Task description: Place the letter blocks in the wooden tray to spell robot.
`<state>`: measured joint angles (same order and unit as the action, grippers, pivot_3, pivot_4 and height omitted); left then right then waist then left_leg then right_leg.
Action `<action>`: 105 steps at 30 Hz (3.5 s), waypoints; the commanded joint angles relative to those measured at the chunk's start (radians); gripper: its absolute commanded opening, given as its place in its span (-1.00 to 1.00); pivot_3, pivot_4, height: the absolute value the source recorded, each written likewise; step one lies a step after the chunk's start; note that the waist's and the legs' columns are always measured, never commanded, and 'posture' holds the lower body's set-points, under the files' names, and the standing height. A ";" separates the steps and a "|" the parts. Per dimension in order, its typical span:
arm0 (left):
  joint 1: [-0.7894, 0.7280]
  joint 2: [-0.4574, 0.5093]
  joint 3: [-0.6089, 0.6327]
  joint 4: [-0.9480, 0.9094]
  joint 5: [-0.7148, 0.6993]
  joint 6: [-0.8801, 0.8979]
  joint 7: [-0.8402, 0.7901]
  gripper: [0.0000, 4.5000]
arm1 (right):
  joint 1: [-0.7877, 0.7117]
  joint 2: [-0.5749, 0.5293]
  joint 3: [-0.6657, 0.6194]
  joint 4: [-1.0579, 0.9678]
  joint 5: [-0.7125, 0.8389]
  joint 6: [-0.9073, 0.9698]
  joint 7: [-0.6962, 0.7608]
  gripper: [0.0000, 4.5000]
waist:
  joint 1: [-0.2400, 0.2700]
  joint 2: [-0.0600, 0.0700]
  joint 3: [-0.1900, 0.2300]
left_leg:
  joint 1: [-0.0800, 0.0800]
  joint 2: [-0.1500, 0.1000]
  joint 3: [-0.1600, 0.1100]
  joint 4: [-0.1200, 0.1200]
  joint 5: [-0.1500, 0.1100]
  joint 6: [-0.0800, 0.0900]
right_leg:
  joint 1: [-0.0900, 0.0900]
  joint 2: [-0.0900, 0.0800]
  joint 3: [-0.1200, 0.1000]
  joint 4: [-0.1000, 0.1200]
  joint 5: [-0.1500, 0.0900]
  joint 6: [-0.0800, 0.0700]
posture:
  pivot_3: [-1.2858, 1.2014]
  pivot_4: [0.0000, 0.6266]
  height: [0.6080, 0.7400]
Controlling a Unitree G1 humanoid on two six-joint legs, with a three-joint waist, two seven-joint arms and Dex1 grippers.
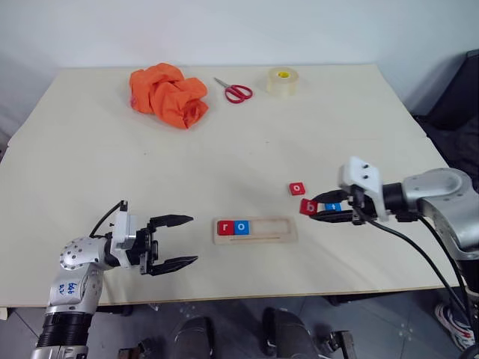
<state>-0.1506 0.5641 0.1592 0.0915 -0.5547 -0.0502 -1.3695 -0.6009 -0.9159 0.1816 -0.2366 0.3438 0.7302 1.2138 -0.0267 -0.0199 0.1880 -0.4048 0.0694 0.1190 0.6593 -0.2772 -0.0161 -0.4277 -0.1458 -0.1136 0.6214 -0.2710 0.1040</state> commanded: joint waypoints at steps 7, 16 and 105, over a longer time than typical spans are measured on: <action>-0.025 0.031 0.021 0.070 0.001 -0.059 -0.058 1.00 | -0.157 0.148 0.201 -0.001 -0.085 0.050 -0.058 -0.36 | -0.001 0.000 0.000 | -0.001 0.000 0.001 0.001 -0.001 0.000 | -0.001 0.000 0.000 0.000 0.000 0.000 | 0.03 -0.52 1.00; -0.007 0.030 0.022 0.050 -0.003 -0.072 -0.038 1.00 | -0.181 0.208 0.312 0.070 -0.193 -0.028 -0.063 -0.36 | -0.001 0.000 0.000 | -0.002 0.000 0.001 0.003 -0.002 0.001 | -0.001 0.000 0.000 0.000 0.000 0.000 | 0.03 -0.52 1.00; -0.152 0.024 -0.018 0.163 0.013 -0.056 -0.064 1.00 | 0.537 0.061 -0.553 -0.081 0.102 -0.143 -0.257 0.98 | 0.025 0.000 0.000 | -0.001 0.000 0.002 0.004 -0.004 0.002 | 0.001 0.000 0.001 -0.001 0.001 0.001 | 0.03 -0.52 1.00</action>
<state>-0.3022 0.5852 0.1355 0.2717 -0.5416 -0.1039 -1.4317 -0.0533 -0.8356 -0.3593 -0.2743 0.4226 0.5892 0.9652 -0.0020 -0.0200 0.1880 -0.4057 0.0691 0.1210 0.6629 -0.2811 -0.0137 -0.4269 -0.1455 -0.1126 0.6202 -0.2703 0.1052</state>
